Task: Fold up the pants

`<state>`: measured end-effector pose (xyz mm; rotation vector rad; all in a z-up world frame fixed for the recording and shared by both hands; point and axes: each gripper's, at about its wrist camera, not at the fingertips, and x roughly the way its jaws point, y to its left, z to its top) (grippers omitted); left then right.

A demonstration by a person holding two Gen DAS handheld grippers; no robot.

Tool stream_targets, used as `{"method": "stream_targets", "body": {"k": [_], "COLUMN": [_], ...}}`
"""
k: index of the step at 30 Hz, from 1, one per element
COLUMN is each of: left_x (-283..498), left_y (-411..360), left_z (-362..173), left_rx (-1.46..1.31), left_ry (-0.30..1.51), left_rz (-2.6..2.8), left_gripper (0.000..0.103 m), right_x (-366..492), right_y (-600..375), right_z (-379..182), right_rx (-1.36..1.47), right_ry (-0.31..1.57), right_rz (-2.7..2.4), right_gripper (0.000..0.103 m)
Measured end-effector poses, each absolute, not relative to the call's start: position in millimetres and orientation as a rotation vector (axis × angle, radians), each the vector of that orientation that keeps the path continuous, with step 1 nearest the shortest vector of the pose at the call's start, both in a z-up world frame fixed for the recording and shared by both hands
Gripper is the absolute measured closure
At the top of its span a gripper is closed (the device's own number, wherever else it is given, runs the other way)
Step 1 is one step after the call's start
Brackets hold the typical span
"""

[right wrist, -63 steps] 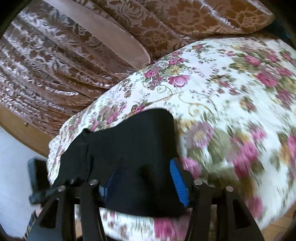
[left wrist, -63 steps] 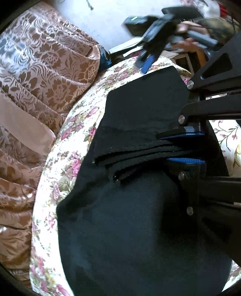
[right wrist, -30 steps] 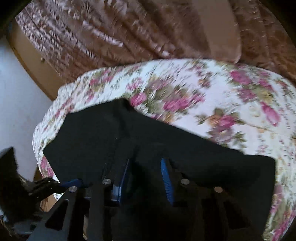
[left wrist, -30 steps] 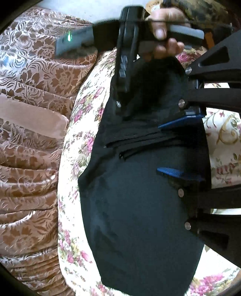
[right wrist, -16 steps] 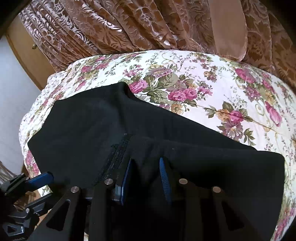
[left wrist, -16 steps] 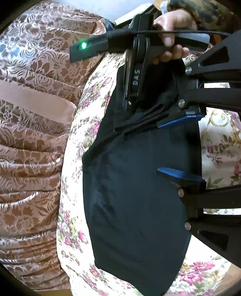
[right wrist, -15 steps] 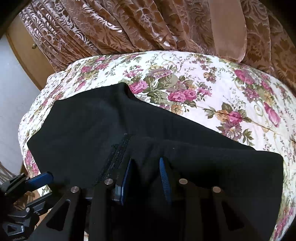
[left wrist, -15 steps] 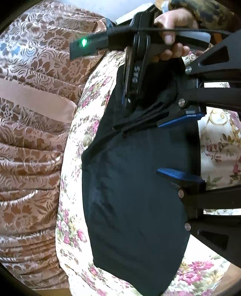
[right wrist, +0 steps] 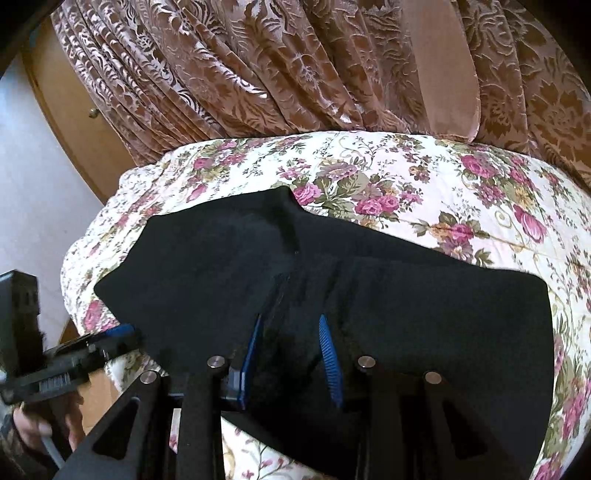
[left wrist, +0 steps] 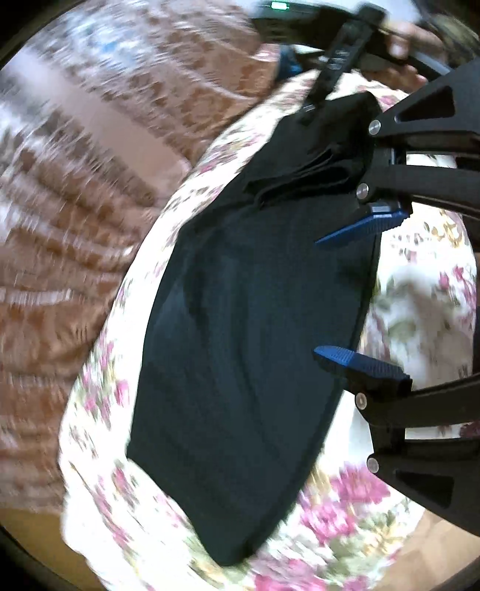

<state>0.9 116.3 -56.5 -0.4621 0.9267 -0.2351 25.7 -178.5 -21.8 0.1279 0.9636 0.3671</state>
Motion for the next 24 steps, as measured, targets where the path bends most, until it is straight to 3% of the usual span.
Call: {"method": "stream_targets", "body": {"k": [12,24], "left_x": [-33,-22], "left_y": [266,284], "left_z": [-106,-114], "left_rx": [-1.031,-1.202], "left_ry": [0.877,0.808], "left_rz": [-0.035,0.019], "left_gripper": [0.044,0.043], "right_x": [-13,-19], "right_y": [-178,-190], "right_z": [-31,-39], "right_rx": [0.166,0.263], "right_ry": [0.968,0.983], "right_rz": [0.416,0.372], "right_gripper": [0.069,0.069]}}
